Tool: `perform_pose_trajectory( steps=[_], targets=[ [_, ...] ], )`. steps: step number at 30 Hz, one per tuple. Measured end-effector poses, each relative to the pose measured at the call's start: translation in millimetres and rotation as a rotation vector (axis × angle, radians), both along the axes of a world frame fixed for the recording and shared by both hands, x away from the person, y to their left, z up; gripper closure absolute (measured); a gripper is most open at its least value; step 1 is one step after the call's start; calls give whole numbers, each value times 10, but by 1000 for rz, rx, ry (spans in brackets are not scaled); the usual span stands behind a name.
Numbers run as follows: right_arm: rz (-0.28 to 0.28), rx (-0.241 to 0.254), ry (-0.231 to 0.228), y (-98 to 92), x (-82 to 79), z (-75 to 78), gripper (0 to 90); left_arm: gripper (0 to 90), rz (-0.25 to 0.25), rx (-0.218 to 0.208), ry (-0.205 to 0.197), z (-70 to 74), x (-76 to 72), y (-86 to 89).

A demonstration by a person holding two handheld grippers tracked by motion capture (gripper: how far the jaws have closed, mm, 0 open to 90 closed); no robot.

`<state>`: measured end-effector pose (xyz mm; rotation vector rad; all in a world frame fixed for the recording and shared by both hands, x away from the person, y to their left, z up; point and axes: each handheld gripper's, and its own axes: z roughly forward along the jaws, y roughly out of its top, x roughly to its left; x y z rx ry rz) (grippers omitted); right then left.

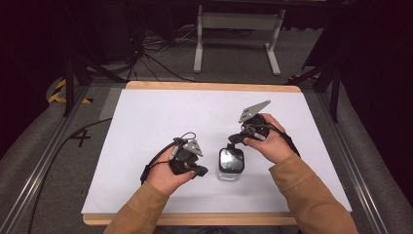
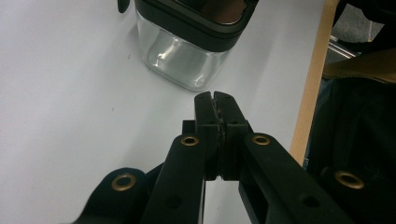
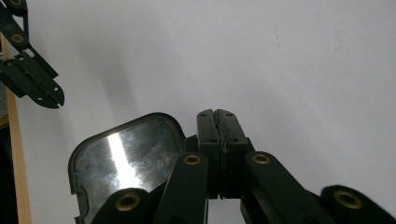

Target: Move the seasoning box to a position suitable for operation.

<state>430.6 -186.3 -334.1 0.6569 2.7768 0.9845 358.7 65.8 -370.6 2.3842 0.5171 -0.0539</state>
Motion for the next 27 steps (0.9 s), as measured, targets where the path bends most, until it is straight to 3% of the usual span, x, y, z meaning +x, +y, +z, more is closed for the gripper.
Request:
perform_pose_trajectory(
  steps=[27],
  targets=[
    [4, -11, 50, -6, 68, -47, 900, 891, -23, 4, 4, 18, -3, -60]
  ],
)
